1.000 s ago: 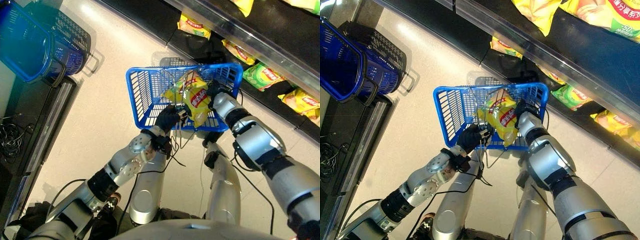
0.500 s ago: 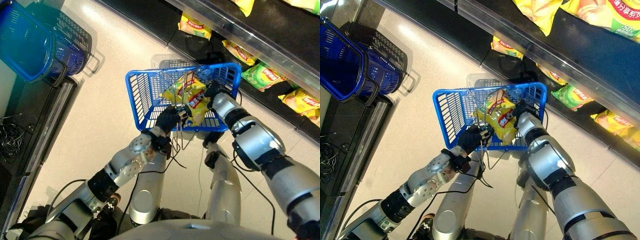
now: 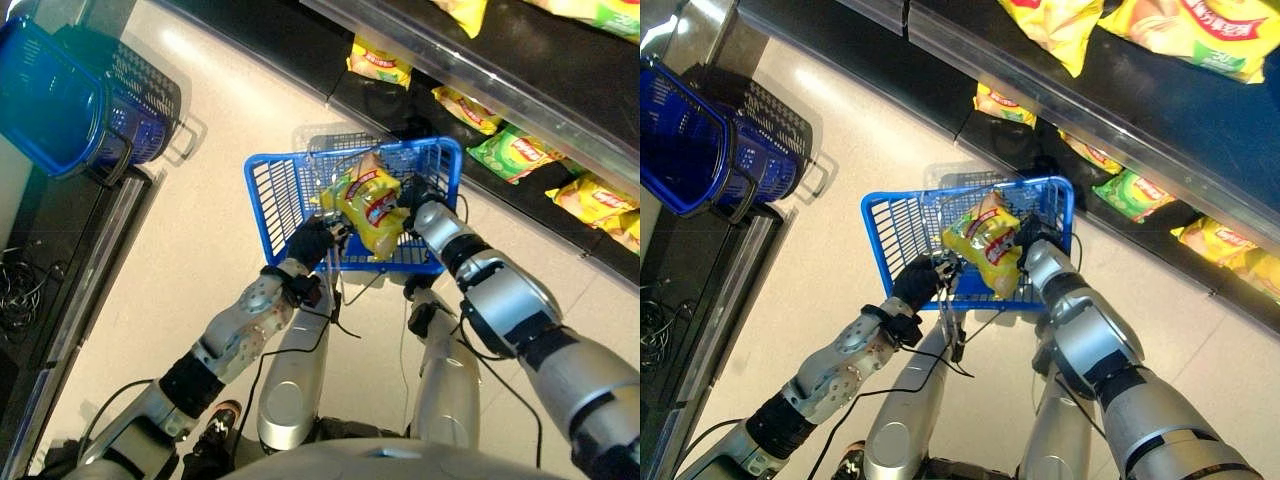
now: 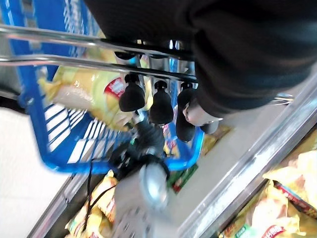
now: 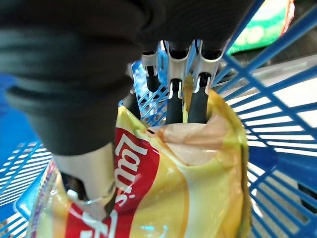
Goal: Pick up the snacks into the basket
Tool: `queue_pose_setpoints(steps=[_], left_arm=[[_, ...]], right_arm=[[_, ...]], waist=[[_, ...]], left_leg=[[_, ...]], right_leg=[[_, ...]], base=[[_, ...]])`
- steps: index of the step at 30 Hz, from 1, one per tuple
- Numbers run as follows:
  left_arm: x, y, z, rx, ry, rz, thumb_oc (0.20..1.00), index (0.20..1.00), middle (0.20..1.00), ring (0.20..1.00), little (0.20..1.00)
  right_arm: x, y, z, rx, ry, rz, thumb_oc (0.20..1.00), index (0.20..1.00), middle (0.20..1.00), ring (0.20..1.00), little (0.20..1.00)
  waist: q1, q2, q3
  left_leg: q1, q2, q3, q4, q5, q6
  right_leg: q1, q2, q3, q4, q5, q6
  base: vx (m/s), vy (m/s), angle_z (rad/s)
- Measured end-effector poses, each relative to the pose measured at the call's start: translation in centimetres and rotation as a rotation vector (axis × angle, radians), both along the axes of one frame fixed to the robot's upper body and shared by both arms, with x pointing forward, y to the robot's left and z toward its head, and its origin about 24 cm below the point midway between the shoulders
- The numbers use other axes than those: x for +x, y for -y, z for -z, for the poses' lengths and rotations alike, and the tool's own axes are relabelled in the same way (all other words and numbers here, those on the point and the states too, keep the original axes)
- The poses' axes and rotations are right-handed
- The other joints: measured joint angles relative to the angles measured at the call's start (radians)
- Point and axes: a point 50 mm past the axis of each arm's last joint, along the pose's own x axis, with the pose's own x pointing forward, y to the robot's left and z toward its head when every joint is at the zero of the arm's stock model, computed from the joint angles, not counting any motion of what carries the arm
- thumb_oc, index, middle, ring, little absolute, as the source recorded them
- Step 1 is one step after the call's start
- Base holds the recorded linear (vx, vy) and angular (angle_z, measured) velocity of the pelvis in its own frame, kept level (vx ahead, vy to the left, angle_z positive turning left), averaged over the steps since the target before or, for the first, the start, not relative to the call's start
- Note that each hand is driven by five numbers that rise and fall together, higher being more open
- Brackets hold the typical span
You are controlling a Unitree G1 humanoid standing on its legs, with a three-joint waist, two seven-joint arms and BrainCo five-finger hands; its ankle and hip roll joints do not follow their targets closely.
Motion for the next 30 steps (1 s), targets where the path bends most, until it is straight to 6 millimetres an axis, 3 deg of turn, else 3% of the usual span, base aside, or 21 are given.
queue_pose_setpoints(steps=[4, 6, 10, 18, 25, 30], left_arm=[[0.0, -3.0, 0.9, -0.005, -0.036, -0.164, 0.2, 0.2, 0.2, 0.2, 0.2], [-0.2, -3.2, 1.1, -0.004, -0.042, -0.176, 0.2, 0.2, 0.2, 0.2, 0.2], [-0.2, -2.8, 1.1, -0.024, -0.038, -0.17, 0.2, 0.2, 0.2, 0.2, 0.2], [-0.4, -3.1, 1.8, -0.026, -0.074, -0.196, 0.2, 0.2, 0.2, 0.2, 0.2], [-0.4, -4.2, 2.3, -0.026, -0.092, -0.257, 0.2, 0.2, 0.2, 0.2, 0.2], [-0.9, -7.7, 4.7, 0.001, -0.169, -0.393, 0.2, 0.2, 0.2, 0.2, 0.2]], right_arm=[[-2.6, -2.1, 1.1, -0.006, 0.113, -0.153, 1.0, 1.0, 1.0, 1.0, 1.0], [-3.1, -2.3, 1.3, -0.078, 0.137, -0.197, 1.0, 1.0, 1.0, 1.0, 1.0], [-4.7, -1.0, 1.8, -0.284, 0.212, -0.232, 1.0, 1.0, 1.0, 1.0, 1.0], [-6.1, 0.9, 2.5, -0.37, 0.241, -0.205, 1.0, 1.0, 1.0, 1.0, 1.0], [-6.8, 2.7, 2.2, -0.323, 0.279, -0.123, 1.0, 1.0, 1.0, 1.0, 1.0], [-10.0, 5.4, 2.5, -0.042, 0.298, -0.1, 1.0, 1.0, 1.0, 1.0, 1.0]], waist=[[-0.038, -0.01, 0.002], [-0.052, -0.011, 0.002], [-0.077, -0.036, 0.001], [-0.095, -0.05, 0.003], [-0.094, -0.06, 0.004], [-0.111, -0.091, 0.006]], left_leg=[[0.033, 0.008, 0.025, 0.0, -0.004, 0.0], [0.035, 0.012, 0.029, 0.003, -0.013, 0.005], [0.048, 0.019, 0.039, 0.006, -0.013, 0.005], [0.065, 0.023, 0.054, -0.002, -0.013, 0.005], [0.104, 0.025, 0.061, -0.015, -0.014, 0.005], [0.203, 0.024, 0.08, -0.019, -0.035, 0.006]], right_leg=[[0.017, 0.01, 0.03, -0.004, 0.005, -0.003], [0.019, 0.013, 0.033, -0.004, 0.005, -0.004], [0.025, 0.02, 0.047, -0.003, 0.005, -0.003], [0.036, 0.032, 0.068, -0.022, 0.02, -0.007], [0.076, 0.037, 0.07, -0.047, 0.024, -0.001], [0.18, 0.041, 0.083, -0.084, 0.028, 0.007]], base=[[0.0, 0.005, -0.17], [-0.05, 0.02, -0.1], [0.01, 0.02, -0.08], [0.0, 0.013, -0.05], [0.01, 0.006, -0.01], [0.07, 0.066, -0.1]])
